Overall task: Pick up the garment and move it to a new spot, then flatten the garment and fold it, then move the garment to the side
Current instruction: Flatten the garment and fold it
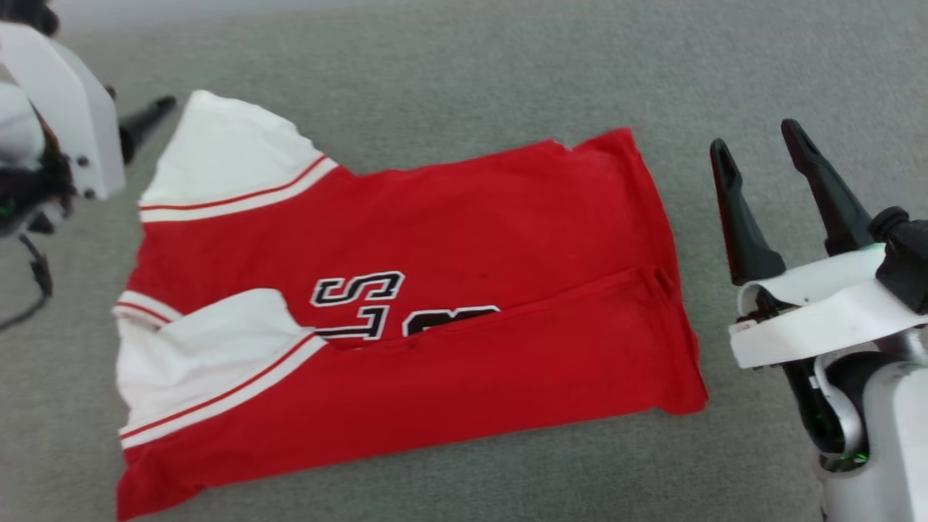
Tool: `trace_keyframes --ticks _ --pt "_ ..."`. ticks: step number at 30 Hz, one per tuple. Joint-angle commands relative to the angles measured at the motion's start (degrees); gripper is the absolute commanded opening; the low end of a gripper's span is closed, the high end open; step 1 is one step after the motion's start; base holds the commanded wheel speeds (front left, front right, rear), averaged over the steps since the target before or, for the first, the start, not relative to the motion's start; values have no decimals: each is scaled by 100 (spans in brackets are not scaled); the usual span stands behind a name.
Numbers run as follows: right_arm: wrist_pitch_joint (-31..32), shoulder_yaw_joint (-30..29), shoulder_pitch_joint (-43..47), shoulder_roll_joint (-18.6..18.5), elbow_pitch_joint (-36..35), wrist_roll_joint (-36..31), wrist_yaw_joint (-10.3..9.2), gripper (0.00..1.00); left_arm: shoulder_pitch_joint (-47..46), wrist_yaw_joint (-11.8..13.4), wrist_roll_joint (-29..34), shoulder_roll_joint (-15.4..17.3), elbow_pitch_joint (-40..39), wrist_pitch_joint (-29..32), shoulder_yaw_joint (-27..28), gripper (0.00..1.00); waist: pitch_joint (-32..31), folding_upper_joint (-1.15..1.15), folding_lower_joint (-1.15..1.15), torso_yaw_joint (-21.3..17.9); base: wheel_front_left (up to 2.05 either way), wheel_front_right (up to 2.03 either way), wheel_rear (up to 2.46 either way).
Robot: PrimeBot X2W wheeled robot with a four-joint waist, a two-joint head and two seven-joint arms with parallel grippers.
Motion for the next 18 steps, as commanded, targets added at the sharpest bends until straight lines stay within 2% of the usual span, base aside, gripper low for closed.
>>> trace_keyframes --ticks 1,7,18 --pt "-178 85 -78 95 72 -86 -9 100 -192 -121 68 -63 294 9 16 100 333 0 0 -349 0 0 0" --pt "-459 219 -158 238 245 -172 -9 100 -570 -348 154 -136 1018 283 -40 100 621 0 0 -628 0 0 0" --pt "-519 211 -120 383 329 -197 -9 100 -799 -522 178 -328 1838 627 -157 100 889 0 0 -787 0 0 0"
